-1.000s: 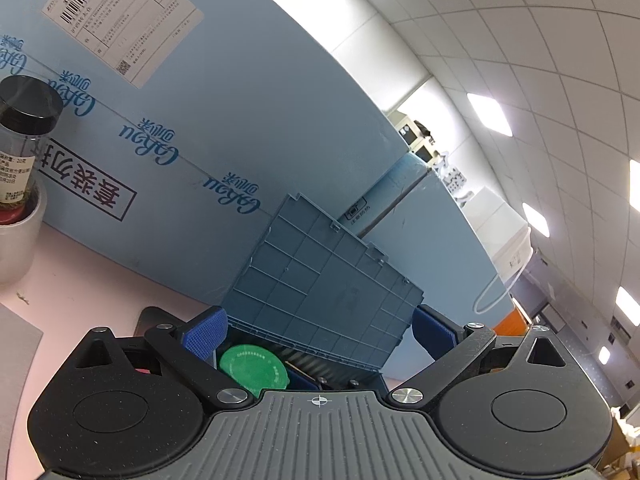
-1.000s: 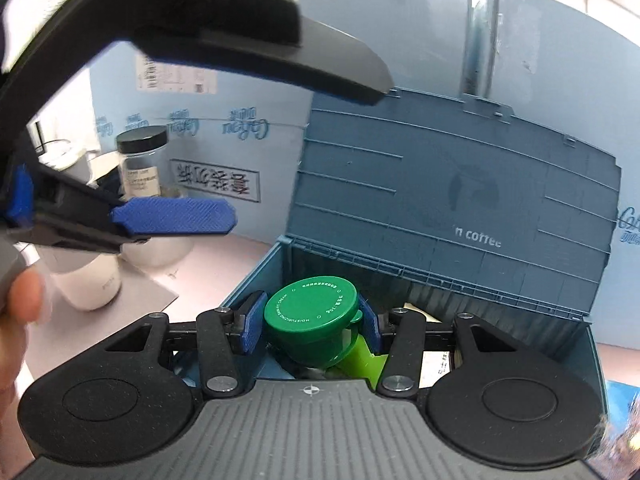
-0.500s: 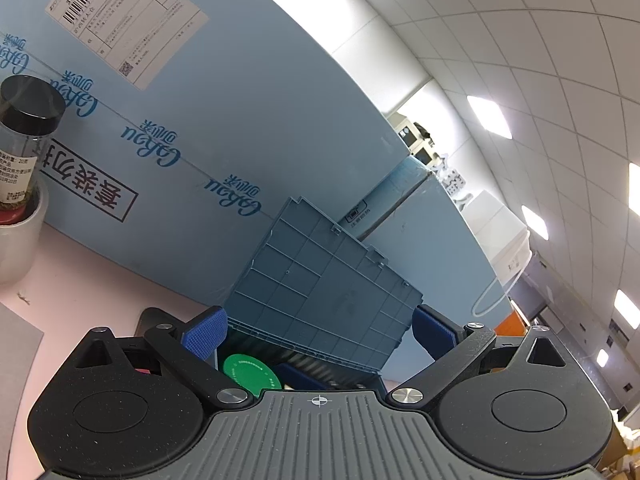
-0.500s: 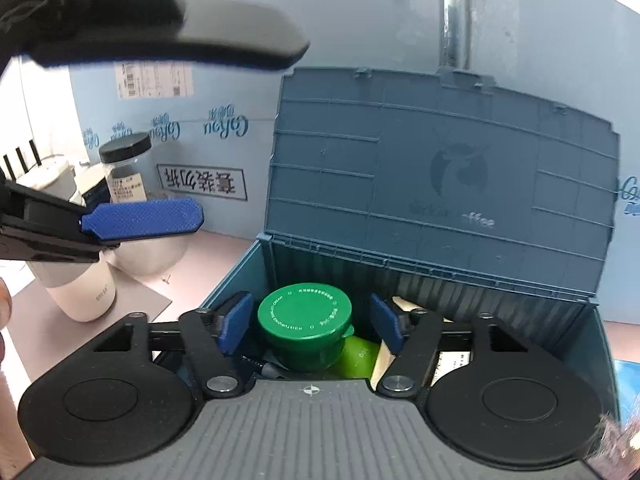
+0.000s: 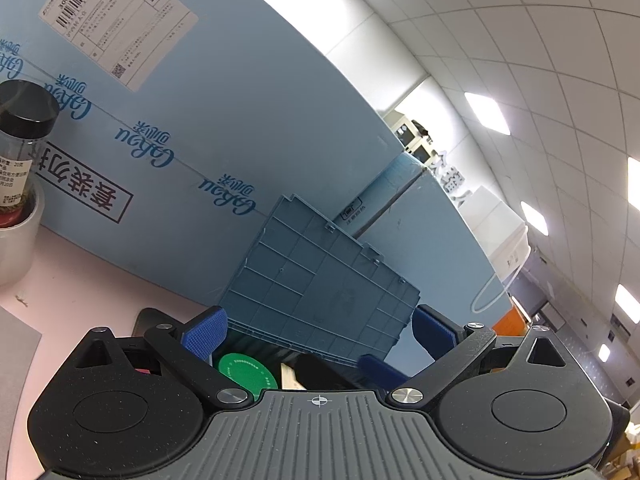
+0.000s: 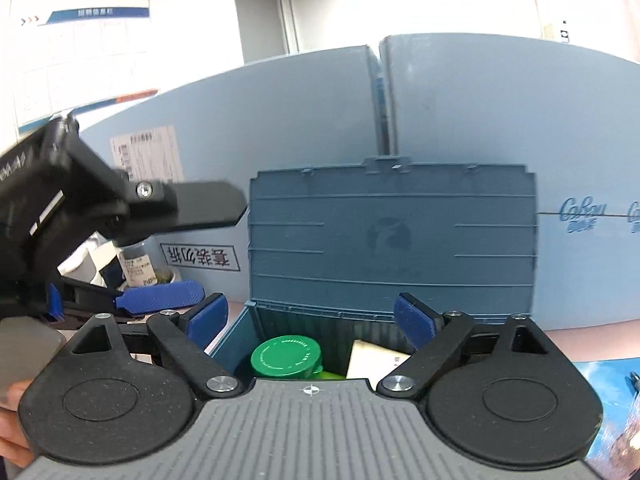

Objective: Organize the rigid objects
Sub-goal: 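Withdraw the right tool upward from the blue box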

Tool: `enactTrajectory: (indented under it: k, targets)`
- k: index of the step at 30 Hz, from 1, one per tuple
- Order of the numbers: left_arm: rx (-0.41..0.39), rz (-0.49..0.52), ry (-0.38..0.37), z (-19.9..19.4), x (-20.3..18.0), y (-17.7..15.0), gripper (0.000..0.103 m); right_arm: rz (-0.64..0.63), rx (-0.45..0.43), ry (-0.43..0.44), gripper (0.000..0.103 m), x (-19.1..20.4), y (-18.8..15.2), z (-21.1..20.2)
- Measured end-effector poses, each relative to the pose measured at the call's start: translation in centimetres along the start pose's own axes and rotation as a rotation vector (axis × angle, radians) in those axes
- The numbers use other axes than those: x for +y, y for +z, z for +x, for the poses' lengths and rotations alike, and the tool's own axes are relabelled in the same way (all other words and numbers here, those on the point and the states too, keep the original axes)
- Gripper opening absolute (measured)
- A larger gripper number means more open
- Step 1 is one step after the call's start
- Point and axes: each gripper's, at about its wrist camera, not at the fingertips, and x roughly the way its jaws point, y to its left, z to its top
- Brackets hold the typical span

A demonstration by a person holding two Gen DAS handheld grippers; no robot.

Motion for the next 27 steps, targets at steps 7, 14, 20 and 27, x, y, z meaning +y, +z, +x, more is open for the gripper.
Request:
enactTrajectory:
  k: [7,14,20,27]
  targets:
    - [0.017,0.033,0.013,0.5,-0.8,-0.4,0.1,0.015,-0.028,-0.014,0.093,-1.3,-0.2,-1.9]
    - [0.037,0.096,0.032,1.2,-2.3,-1.2,0.1,0.041,-0.086,-0.038,0.096,-2.3,-0.4,-4.0]
    - [0.053,0.145,0.008,1.9,-3.9,-2.1,0.102,0.061,-0.126,-0.067,0.1,-4.2,-0.3,-6.5]
    - [-0.012,0.21,-0.002,1.1,-6.2,-3.2,0.102,0.089,-0.141,-0.143,0.1,-7.5,-1.2,-9.3]
